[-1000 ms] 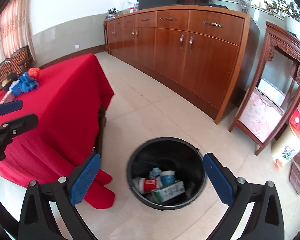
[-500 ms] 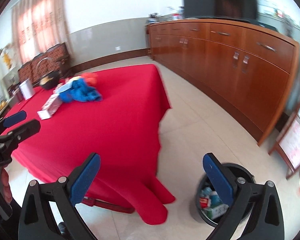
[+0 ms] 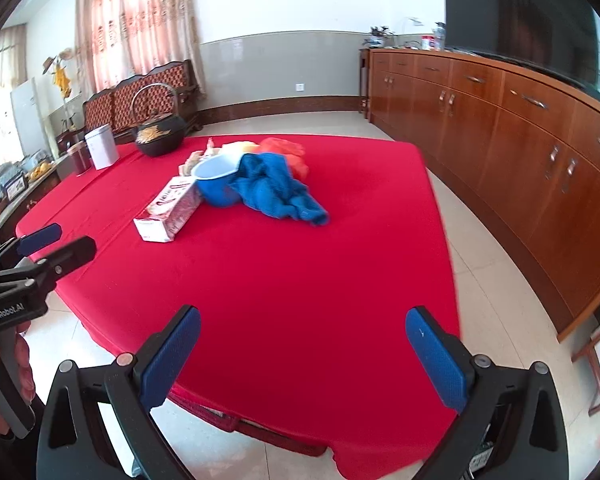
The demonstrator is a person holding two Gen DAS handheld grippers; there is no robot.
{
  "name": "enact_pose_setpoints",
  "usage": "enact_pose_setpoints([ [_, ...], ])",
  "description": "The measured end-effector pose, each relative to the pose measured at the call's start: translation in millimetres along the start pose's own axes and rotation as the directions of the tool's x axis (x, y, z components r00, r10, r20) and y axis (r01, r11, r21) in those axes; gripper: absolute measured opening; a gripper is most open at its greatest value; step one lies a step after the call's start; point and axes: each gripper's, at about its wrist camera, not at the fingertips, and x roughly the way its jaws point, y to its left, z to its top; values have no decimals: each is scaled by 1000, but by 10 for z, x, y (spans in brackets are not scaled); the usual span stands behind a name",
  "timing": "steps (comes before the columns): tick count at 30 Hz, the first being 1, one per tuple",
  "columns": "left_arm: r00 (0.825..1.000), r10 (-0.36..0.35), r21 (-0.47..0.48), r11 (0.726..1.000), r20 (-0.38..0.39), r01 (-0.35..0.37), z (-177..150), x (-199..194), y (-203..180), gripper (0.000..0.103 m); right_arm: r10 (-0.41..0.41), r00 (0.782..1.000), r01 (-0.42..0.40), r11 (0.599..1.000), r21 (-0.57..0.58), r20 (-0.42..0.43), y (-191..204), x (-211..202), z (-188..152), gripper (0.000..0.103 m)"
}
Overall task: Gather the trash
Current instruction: 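Move both tools back toward the trash on the table, then grasp the red-and-white milk carton with the left tool while the right tool grasps the blue towel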
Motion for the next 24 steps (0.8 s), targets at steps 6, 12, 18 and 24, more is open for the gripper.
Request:
enact_pose_setpoints([
  [6, 999, 36, 4, 999, -30, -36, 60, 217, 115, 98, 1, 1000, -1, 1000, -29, 15, 141, 155, 168, 103],
  [12, 997, 33, 16, 999, -76, -32, 151, 497, 144, 98, -8, 1000, 9, 999, -46, 8, 165, 457, 376, 103],
  [18, 992, 22, 6, 1000, -121, -22, 271, 835, 129, 89, 3, 999, -4, 1000, -30, -43, 118, 917, 611, 100],
  [24, 986, 17, 4, 1000, -167, -16, 276, 1061, 108, 82, 9, 995, -13, 999, -42, -99, 98, 1349, 774, 100],
])
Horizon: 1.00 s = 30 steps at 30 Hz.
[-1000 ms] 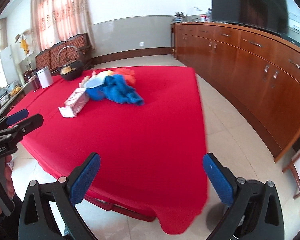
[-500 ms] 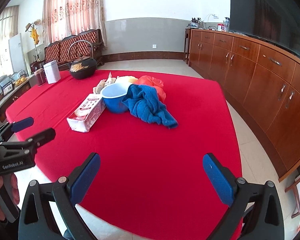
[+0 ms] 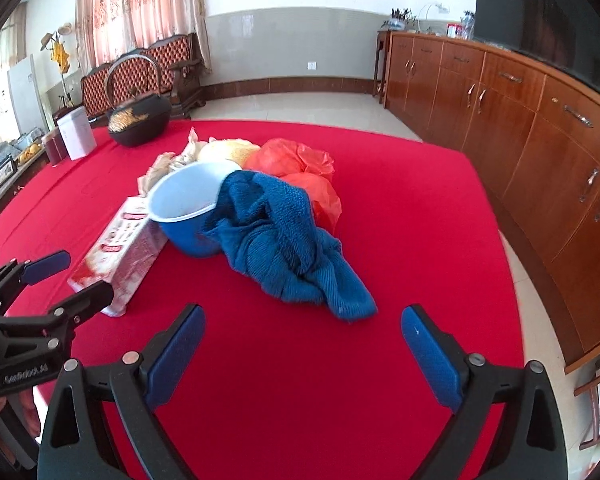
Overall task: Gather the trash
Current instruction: 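Grasp the red-and-white milk carton with the left tool while the right tool grasps the blue towel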
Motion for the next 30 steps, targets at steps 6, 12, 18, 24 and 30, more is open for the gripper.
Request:
enact_pose_setpoints([
  [6, 1000, -9, -29, 1000, -27, 8, 14, 110, 29, 77, 2, 999, -3, 1000, -20, -38, -1, 279, 128, 95],
  [12, 999, -19, -44, 999, -43, 17, -10, 144, 62, 61, 17, 997, -19, 1000, -16, -78, 12, 450, 172, 79],
  [18, 1000, -22, -51, 998, -5, 22, -52, 62, 108, 54, 55, 997, -55, 998, 4, -58, 31, 368, 112, 30],
  [24, 999, -38, -70, 997, 28, 40, -121, -124, 184, 53, 64, 998, -63, 998, 16, -20, 35, 75, -91, 25],
  [30, 998, -54, -37, 998, 45, 55, -195, -266, 121, 52, 53, 999, -53, 998, 24, 13, 12, -248, -298, 24],
])
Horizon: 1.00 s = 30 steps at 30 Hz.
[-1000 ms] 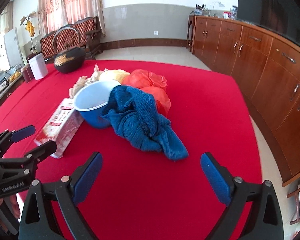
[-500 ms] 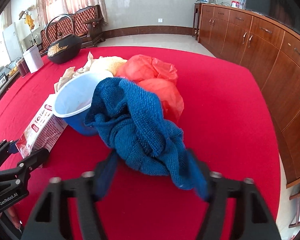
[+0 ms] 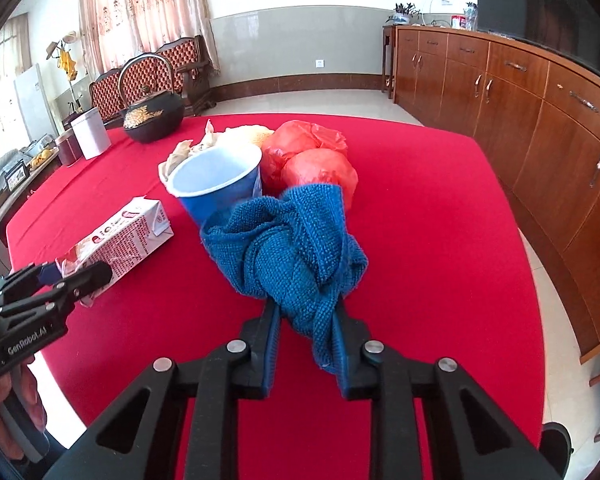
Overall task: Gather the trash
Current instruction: 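Grasp the red-and-white milk carton with the left tool while the right tool grasps the blue towel, then carry the carton and blue towel over the black bin with both tools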
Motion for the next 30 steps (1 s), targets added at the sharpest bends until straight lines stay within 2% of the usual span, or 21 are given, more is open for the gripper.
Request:
enact_pose_setpoints([
  [3, 1000, -7, 20, 1000, -6, 7, -44, -16, -38, 52, 0, 1000, 0, 1000, 1, 1, 0, -104, -74, 23],
  [4, 1000, 12, 44, 999, -24, -11, -72, 37, -63, 52, -1, 1000, 1, 1000, 0, 1, 5, -130, -86, 23],
  [6, 999, 5, 45, 999, -49, -3, -122, 107, -51, 52, 3, 1000, -3, 1000, 1, -16, 15, -132, -115, 23],
  [8, 999, 26, 53, 998, -40, -24, -136, 109, -57, 53, 1, 1000, -1, 1000, -3, -21, 18, -132, -139, 24],
  [11, 997, 43, 49, 998, -57, -41, -142, 144, -72, 59, -5, 999, 5, 1000, -5, -33, 8, -98, -163, 24],
  [13, 996, 70, 58, 996, -60, -67, -147, 161, -84, 65, -4, 999, 4, 1000, 1, -53, 1, -45, -168, 29],
  [14, 997, 58, 55, 997, -55, -55, -154, 156, -75, 61, -11, 999, 11, 1000, 6, -51, -4, -30, -167, 31],
  [15, 998, 45, 52, 998, -47, -42, -158, 141, -64, 53, -17, 999, 18, 1000, 7, -51, 10, -11, -167, 36],
  [16, 998, 33, 44, 999, -49, -31, -151, 139, -45, 52, -17, 998, 18, 1000, 5, -52, 20, -4, -166, 34],
  [19, 999, 9, 42, 999, -45, -7, -134, 118, -54, 52, -6, 999, 5, 1000, -19, -52, 54, -14, -181, 20],
  [26, 999, -53, 88, 995, 11, 52, -83, -75, -380, 52, -22, 1000, 22, 1000, 15, 10, -75, -336, -225, 19],
  [30, 995, -94, 116, 989, 18, 91, -71, -149, -609, 52, -52, 998, 51, 998, 26, 29, -206, -550, -310, 19],
])
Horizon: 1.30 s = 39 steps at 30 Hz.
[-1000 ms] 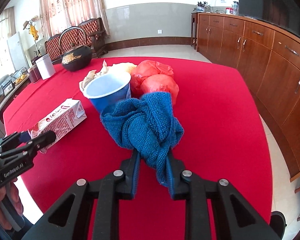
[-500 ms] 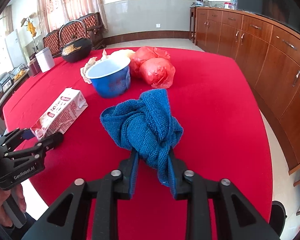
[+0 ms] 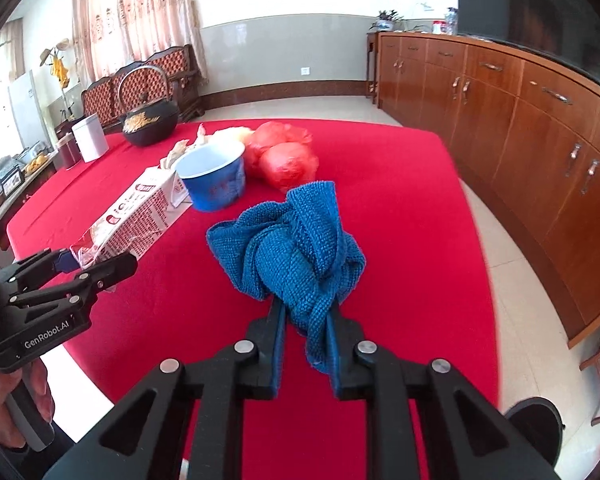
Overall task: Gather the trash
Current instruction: 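Carry the carton and blue towel over the black bin with both tools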
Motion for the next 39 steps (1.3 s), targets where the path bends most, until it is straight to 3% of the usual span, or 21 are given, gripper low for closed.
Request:
enact_pose_setpoints([
  [18, 991, -132, 136, 982, 17, 128, -76, -294, -950, 52, -169, 982, 155, 977, 147, 89, -856, -1110, -571, 19],
  [39, 974, -226, 244, 944, -12, 222, -156, -291, -1589, 52, -271, 958, 241, 940, 243, 97, -1397, -1625, -1005, 19],
])
